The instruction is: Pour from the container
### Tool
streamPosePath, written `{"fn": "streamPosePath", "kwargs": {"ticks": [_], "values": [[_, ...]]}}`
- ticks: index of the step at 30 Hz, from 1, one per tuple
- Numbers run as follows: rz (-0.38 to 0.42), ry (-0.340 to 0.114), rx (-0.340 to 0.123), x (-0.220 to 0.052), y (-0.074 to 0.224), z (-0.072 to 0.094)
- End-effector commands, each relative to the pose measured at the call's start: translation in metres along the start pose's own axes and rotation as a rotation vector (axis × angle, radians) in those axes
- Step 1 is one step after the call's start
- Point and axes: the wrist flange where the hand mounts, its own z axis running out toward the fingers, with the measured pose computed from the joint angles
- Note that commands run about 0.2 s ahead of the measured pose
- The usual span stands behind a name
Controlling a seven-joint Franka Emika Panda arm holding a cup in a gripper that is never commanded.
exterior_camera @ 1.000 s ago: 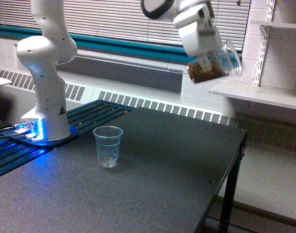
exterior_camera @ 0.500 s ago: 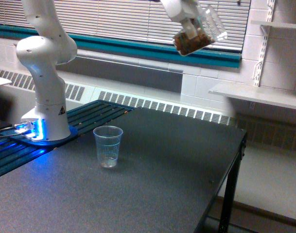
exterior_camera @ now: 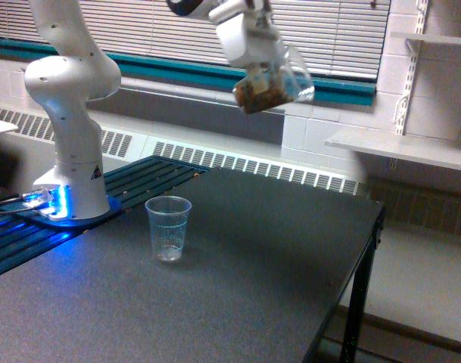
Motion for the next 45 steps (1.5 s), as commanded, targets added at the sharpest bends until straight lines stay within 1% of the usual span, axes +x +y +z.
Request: {"fn": "streamPosePath", "kwargs": {"ticks": [1, 8, 15, 27, 37, 45], "values": [[0.008, 0.004, -0.021, -0.006, 0.022, 0.000], [0.022, -0.009, -0.060, -0.017, 0.044, 0.007], [0.035, -0.032, -0.096, -0.032, 0.063, 0.015], [0.077, -0.080, -0.131, -0.056, 0.091, 0.025], [0.057, -0.123, -0.160, -0.082, 0.102, 0.029], [0.036, -0.160, -0.180, -0.103, 0.113, 0.028]]}}
